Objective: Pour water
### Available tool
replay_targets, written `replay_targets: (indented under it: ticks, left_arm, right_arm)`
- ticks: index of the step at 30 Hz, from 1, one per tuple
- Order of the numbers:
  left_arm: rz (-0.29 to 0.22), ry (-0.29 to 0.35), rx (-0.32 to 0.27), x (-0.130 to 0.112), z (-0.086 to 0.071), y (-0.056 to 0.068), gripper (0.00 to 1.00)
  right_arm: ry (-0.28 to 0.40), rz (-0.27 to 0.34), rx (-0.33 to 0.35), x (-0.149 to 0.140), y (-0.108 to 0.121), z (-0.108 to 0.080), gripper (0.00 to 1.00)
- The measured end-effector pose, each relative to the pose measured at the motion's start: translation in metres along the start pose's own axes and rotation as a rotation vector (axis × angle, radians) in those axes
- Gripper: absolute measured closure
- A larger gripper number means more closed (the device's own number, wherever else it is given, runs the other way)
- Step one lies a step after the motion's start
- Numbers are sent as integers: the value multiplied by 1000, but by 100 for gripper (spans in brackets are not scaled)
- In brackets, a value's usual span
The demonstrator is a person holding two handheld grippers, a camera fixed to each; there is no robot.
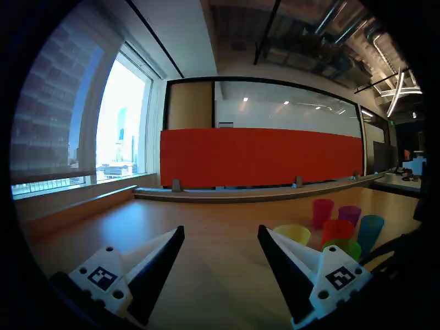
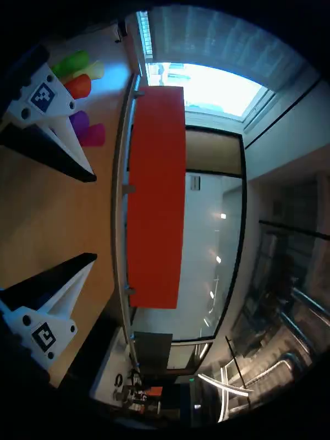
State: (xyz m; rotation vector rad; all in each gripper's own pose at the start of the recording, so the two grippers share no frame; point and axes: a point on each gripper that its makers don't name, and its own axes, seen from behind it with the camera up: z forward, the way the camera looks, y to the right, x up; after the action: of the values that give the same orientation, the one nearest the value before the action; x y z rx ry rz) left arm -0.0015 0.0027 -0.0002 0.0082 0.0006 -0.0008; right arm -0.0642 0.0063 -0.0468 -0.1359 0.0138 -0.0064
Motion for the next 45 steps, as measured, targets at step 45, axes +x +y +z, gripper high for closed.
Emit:
replay_targets:
  ticks: [45]
  left_arm:
    - [0, 0, 0, -1, 1, 0, 1]
  right_arm:
    - [31, 20, 33, -57, -14, 25, 0]
